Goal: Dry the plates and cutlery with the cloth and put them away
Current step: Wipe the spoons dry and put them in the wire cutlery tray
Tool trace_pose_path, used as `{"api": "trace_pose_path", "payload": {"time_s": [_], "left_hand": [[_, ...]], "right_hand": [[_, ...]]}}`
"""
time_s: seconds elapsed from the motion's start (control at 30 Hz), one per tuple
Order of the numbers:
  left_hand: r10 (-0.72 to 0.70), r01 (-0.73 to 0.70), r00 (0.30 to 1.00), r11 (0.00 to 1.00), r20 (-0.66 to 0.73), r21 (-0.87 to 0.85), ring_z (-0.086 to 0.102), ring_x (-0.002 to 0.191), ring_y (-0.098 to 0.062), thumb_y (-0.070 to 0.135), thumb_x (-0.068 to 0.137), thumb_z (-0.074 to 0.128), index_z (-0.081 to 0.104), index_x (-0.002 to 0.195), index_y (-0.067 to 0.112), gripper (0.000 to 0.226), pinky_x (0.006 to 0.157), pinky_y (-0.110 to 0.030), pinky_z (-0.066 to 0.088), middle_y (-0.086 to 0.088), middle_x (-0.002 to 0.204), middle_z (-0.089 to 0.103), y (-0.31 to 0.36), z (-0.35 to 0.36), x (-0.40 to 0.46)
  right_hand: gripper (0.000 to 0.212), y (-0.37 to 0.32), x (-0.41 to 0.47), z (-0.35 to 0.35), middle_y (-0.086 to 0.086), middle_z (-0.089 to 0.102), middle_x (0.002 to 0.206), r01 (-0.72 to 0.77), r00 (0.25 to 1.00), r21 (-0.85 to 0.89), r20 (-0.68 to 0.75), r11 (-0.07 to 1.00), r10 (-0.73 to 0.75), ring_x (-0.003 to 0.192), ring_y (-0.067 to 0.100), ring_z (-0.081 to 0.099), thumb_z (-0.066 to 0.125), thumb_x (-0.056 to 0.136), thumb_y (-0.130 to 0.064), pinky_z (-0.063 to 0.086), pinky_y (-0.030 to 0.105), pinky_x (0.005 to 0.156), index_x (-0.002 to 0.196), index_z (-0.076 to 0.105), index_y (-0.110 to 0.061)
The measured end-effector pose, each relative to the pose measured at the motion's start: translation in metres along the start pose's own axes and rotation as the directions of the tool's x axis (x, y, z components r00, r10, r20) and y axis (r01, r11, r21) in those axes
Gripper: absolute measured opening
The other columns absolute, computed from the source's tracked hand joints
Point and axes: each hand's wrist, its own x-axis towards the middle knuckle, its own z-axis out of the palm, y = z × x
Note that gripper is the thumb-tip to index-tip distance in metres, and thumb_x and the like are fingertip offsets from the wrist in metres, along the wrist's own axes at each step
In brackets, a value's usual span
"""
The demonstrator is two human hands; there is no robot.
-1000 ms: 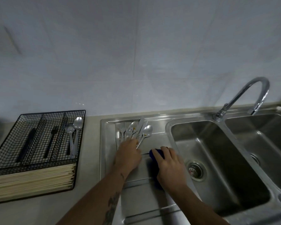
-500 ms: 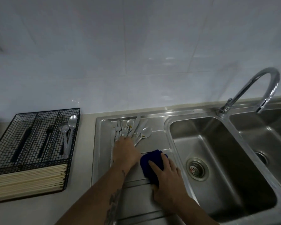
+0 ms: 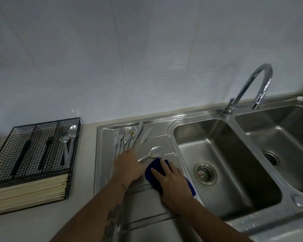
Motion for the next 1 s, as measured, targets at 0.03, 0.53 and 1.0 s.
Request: {"api": "trace_pose_path", "payload": {"time_s": [0.03,0.53,1.0], "left_hand": [[0.004,-0.004,1.000,1.000,0.001,-0.011,0.059,0.081,-0.021,0.032,0.067,0.064,0.056,0.097,0.011,0.038,0.067,-0.031,0.050,-0.005,0.094,0.060,-0.002,-0.001,-0.004],[0.067,-0.078,0.992,0.991,-0.111,-0.104,0.055,0.078,-0.009,0.023,0.089,0.062,0.050,0.091,0.026,0.012,0.075,-0.028,0.053,0.007,0.086,0.056,-0.038,0.014,-0.087],[0.148,-0.198,0.917,0.975,-0.370,-0.099,0.049,0.079,-0.008,0.019,0.088,0.062,0.052,0.090,0.026,0.012,0.069,-0.019,0.037,0.011,0.084,0.052,-0.052,-0.010,-0.133]], "right_hand": [[0.082,0.000,-0.002,-0.001,0.008,0.002,0.160,0.007,1.000,-0.007,0.005,1.000,-0.007,0.144,0.036,0.009,0.064,0.083,-0.023,0.019,0.048,0.116,0.150,0.017,-0.032],[0.073,-0.022,-0.045,-0.035,0.003,0.042,0.141,-0.077,0.936,0.299,-0.306,0.951,0.172,0.123,0.023,0.043,0.065,0.076,-0.013,0.042,0.033,0.102,0.143,0.040,-0.026],[0.069,-0.059,-0.050,-0.037,0.012,0.015,0.152,0.004,0.977,-0.206,-0.207,0.979,-0.048,0.129,0.034,0.029,0.064,0.082,-0.021,0.034,0.047,0.105,0.143,0.032,-0.024]]}}
